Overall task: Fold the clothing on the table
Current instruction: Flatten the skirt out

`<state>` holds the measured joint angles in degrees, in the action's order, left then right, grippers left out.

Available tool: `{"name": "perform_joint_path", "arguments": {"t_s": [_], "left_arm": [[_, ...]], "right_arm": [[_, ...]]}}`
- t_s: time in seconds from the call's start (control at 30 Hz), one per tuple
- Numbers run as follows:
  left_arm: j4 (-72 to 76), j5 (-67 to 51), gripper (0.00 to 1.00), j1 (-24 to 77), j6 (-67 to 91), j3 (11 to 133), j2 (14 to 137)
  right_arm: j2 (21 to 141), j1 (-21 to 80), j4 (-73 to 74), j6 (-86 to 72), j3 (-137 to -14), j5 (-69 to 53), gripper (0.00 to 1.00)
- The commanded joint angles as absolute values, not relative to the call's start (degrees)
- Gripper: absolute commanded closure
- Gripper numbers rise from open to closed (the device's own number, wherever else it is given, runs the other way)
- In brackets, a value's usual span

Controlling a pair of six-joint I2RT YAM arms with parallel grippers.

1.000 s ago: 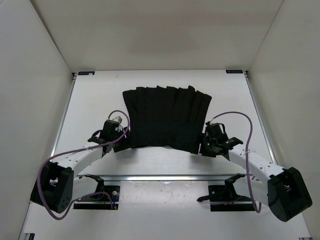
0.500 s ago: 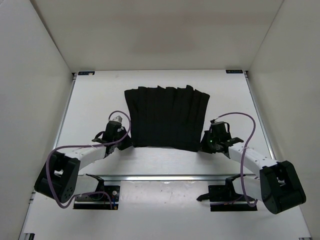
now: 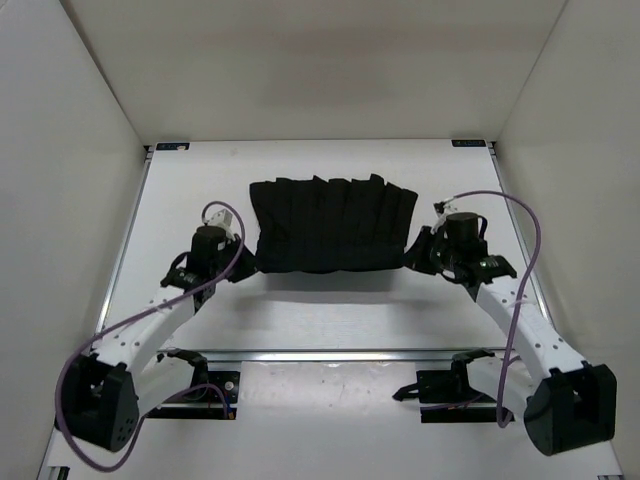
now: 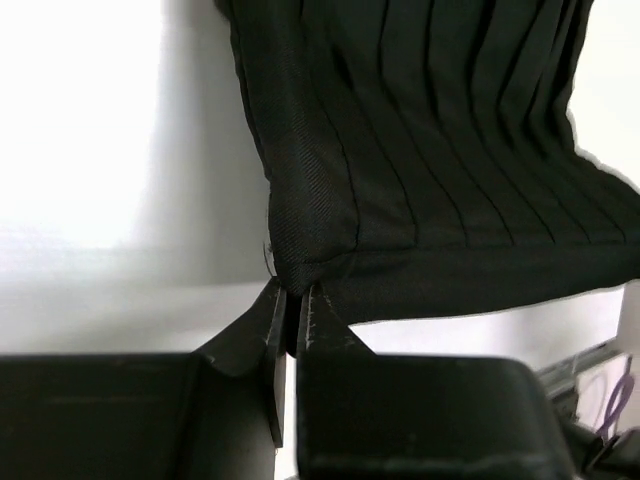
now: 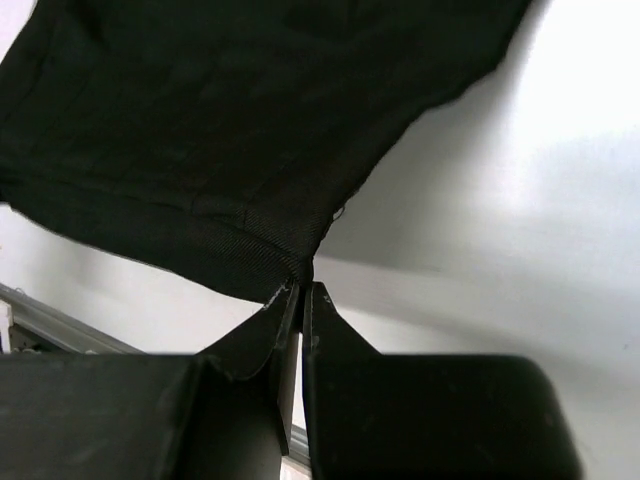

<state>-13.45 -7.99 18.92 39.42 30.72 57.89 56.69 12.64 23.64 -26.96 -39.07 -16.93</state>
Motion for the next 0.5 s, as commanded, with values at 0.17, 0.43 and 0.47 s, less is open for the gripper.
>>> {"name": "perform_joint_path", "arguments": {"t_s": [0.17,0.43,0.47], "left_arm": [[-26.9,-9.5,1.0,15.5,29.0,80.2,85.5],[-23.5,-9.2,1.0,14.1,31.5,70.4,74.5],[-22.6,-9.2,1.0,14.5,31.8,67.1,73.3]], "right_arm": [[80.0,11.9,26.5,-17.1,-81.1,-17.9,1.0],[73.4,8.5,22.8,-18.4,-75.4,-20.3,1.0],[73.1,7.9,22.5,-18.4,-73.4,-21.9,1.0]]}}
